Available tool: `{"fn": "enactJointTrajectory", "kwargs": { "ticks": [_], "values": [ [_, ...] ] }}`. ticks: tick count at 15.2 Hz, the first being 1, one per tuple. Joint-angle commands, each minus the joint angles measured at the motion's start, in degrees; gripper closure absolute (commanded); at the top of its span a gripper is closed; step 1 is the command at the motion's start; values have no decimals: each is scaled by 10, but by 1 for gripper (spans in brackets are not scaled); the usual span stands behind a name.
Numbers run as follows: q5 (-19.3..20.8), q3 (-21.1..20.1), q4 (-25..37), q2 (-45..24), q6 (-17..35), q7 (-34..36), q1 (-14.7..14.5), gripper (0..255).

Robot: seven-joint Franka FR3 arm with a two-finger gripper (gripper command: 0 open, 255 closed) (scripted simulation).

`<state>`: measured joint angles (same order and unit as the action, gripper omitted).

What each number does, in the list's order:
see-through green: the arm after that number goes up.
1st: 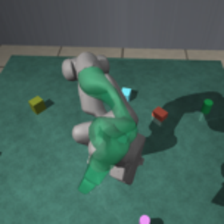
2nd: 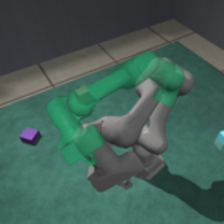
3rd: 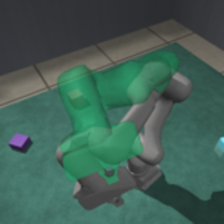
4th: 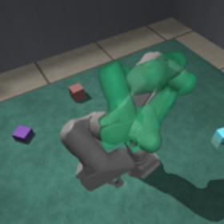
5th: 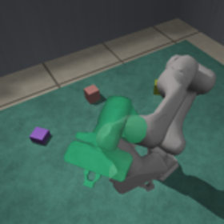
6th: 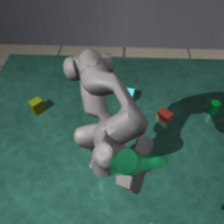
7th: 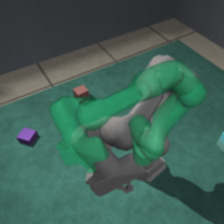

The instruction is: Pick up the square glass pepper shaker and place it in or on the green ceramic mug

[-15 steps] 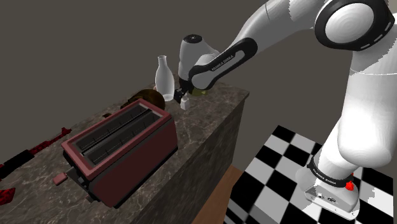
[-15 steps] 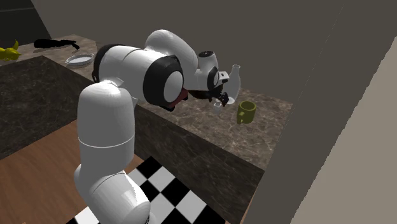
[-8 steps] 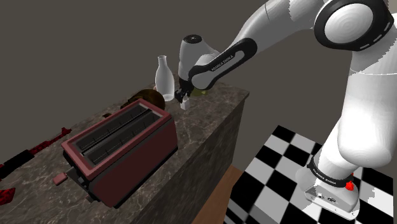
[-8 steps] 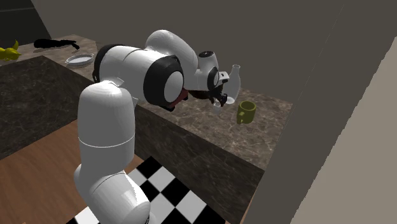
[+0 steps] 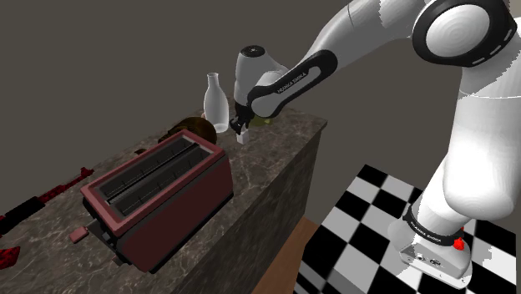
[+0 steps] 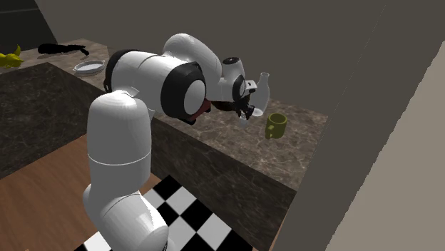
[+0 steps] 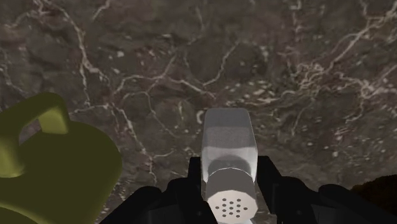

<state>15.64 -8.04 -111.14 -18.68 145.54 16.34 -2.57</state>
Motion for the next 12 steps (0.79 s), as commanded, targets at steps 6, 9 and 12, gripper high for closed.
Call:
{"fn": "enactJointTrajectory", "kwargs": {
  "ticks": [6,9,12],
  "values": [
    [-12,-5,12,20,-31,-12,3,255],
    [-19,-8,20,32,-51,-18,5,255],
    [-25,-10,30,42,-70,-24,6,255]
  ]
}}
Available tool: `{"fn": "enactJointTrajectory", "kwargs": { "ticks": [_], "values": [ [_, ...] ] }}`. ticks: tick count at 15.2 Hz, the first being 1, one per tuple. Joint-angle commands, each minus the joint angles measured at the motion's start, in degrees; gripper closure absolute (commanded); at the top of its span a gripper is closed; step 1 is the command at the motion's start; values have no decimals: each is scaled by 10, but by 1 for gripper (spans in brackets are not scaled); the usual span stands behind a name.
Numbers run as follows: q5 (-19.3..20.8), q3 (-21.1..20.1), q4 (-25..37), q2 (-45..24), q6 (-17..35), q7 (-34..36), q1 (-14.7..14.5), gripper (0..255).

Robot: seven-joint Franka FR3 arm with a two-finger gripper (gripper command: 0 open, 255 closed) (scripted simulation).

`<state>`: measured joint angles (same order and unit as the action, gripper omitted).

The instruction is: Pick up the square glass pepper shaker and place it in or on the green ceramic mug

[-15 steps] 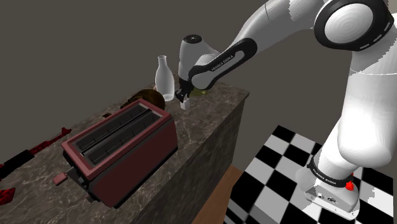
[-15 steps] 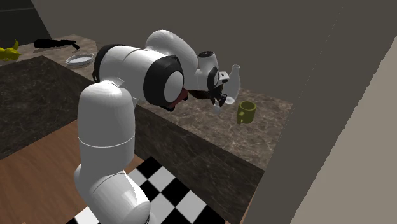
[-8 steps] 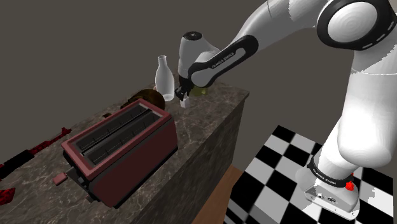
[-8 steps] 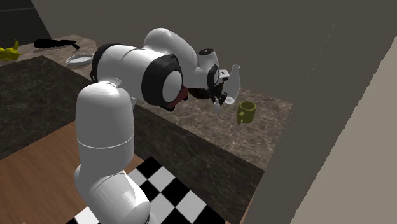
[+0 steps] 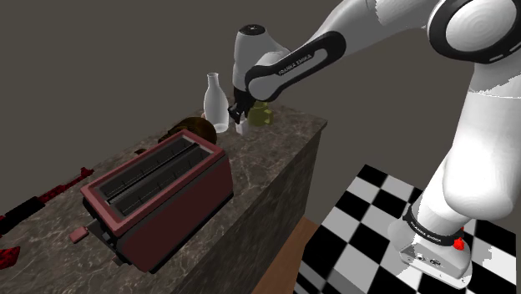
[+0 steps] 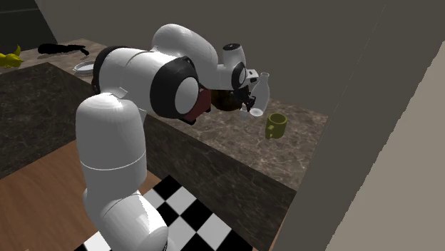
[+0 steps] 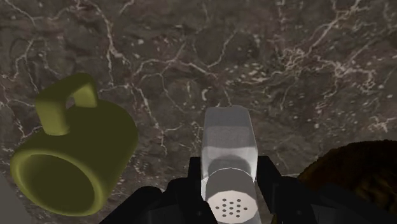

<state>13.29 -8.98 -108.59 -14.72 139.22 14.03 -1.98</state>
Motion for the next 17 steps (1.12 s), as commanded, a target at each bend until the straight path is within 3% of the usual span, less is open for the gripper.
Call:
{"fn": "enactJointTrajectory", "kwargs": {
  "ticks": [1,17],
  "values": [
    [-4,-1,8,6,-14,-3,0,255],
    [-28,-8,83,43,-124,-30,2,255]
  ]
}}
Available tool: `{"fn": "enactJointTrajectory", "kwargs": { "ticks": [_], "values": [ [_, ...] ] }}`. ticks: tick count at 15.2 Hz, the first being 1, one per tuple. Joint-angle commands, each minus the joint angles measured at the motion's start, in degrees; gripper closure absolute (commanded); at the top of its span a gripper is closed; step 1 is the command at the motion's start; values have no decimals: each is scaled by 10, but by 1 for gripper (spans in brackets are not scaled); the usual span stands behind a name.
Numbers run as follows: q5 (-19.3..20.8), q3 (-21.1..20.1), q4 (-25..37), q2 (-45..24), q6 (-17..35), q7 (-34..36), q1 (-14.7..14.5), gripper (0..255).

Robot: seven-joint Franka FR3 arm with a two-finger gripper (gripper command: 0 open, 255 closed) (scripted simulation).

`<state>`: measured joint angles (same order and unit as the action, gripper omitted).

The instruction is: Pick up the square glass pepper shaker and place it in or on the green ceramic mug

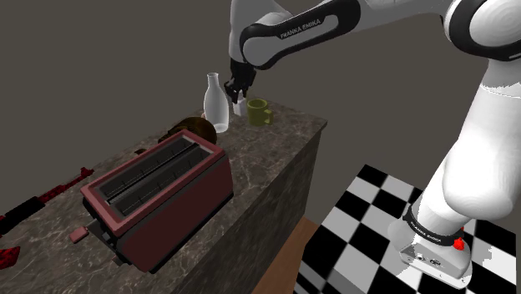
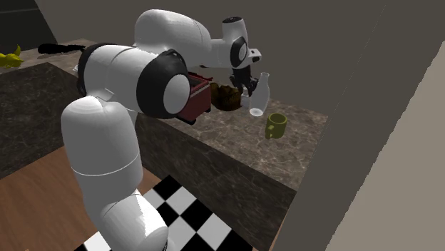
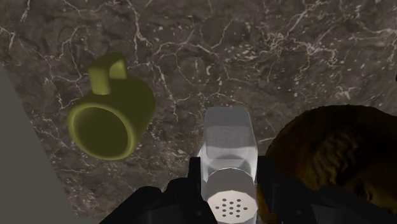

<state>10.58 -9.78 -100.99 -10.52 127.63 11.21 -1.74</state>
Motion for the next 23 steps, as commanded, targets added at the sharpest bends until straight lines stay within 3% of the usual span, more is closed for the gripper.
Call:
{"fn": "enactJointTrajectory", "kwargs": {
  "ticks": [1,5,18,23],
  "values": [
    [-2,-1,12,3,-15,-3,0,255],
    [-6,-1,34,7,-40,-7,0,255],
    [-64,47,148,-47,-85,-183,98,255],
    [-63,48,111,-49,-47,-181,98,255]
  ]
}}
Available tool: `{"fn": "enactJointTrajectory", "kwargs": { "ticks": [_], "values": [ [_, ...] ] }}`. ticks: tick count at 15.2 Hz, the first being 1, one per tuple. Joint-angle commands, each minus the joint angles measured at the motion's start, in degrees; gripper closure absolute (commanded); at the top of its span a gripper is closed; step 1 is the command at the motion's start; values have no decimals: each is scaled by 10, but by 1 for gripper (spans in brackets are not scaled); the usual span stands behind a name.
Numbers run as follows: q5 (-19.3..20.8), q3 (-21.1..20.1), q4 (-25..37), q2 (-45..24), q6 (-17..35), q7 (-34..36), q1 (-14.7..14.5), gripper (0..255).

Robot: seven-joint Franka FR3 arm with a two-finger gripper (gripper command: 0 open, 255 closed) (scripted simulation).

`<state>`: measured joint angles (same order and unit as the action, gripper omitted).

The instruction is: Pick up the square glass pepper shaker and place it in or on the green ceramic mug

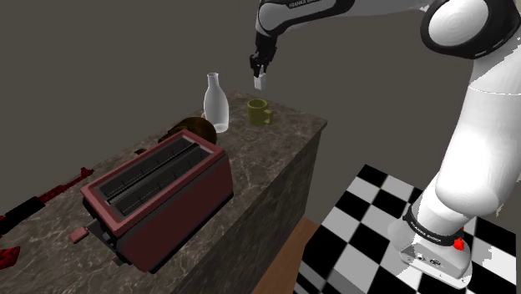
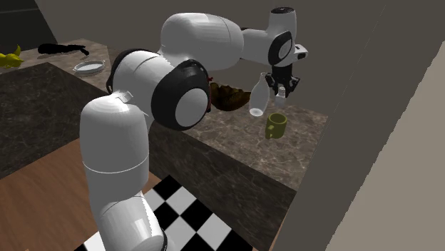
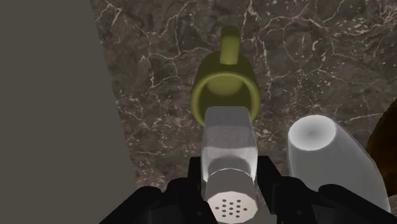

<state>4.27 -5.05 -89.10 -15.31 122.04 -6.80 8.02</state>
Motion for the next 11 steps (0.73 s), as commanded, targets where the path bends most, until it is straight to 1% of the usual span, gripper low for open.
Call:
{"fn": "enactJointTrajectory", "kwargs": {
  "ticks": [1,11],
  "values": [
    [0,0,-15,-1,17,0,1,255],
    [5,2,-74,-15,88,5,1,255]
  ]
}}
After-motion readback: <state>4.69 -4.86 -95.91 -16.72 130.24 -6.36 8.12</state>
